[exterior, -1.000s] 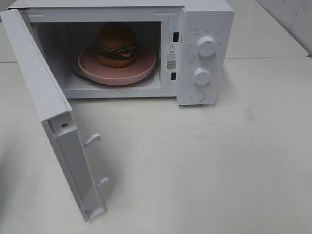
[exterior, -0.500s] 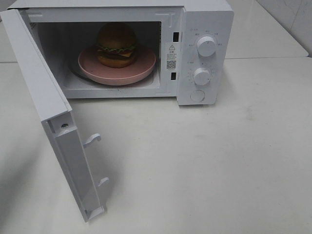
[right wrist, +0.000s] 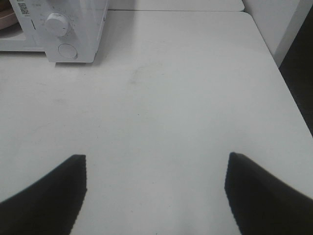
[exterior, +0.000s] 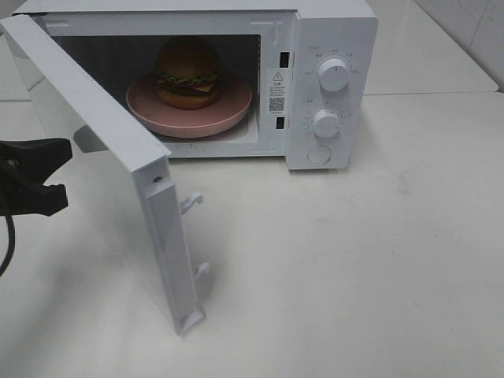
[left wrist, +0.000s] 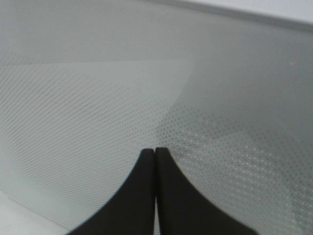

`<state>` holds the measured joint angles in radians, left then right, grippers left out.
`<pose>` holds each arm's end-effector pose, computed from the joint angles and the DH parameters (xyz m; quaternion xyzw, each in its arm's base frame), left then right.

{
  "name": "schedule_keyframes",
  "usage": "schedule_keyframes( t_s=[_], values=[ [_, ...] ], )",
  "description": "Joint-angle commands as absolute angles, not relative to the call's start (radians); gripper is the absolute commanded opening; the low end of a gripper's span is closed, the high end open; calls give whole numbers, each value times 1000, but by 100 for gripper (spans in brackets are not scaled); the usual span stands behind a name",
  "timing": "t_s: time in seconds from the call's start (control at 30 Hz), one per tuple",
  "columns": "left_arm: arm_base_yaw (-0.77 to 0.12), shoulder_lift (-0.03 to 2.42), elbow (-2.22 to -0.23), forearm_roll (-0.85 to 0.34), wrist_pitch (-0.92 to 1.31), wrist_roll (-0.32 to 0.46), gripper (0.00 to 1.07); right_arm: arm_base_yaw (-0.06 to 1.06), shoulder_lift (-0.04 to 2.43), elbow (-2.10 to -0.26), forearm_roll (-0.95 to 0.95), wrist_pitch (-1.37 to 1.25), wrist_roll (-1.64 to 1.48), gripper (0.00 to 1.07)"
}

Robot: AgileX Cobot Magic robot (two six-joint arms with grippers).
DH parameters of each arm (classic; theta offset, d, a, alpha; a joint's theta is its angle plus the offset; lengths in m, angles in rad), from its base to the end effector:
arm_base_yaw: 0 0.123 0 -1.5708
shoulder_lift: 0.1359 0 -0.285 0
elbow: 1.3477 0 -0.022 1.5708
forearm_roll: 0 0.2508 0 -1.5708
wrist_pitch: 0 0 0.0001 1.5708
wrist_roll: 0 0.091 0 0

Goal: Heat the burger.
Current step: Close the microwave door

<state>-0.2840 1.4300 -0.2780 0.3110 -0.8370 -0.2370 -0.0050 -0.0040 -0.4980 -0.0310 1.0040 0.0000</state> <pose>0.2104 -0.0829 0.1771 0.1709 0.7696 -0.1830 0.5873 -0.0030 -0.0024 0.2814 0.0023 0.8375 -0.0169 0.5462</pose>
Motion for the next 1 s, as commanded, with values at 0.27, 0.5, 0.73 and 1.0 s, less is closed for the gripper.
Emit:
schedule_keyframes(
  t_s=[0.27,0.5,0.73,1.0],
  values=[
    [-497,1569,-394,-69,-880,-73,0,-8,-31,-496,-32,997,11,76],
    [-586,1675,-518,-203,-880,-53,0,-8,-31,-496,-32,997,11,76],
    [-643,1756,-631,-293,-873,-6,0,-8,-31,-496,-32,997,11,76],
    [-688,1847,-805,-441,-788,123,0,-8,-31,-496,-32,997,11,76]
  ],
)
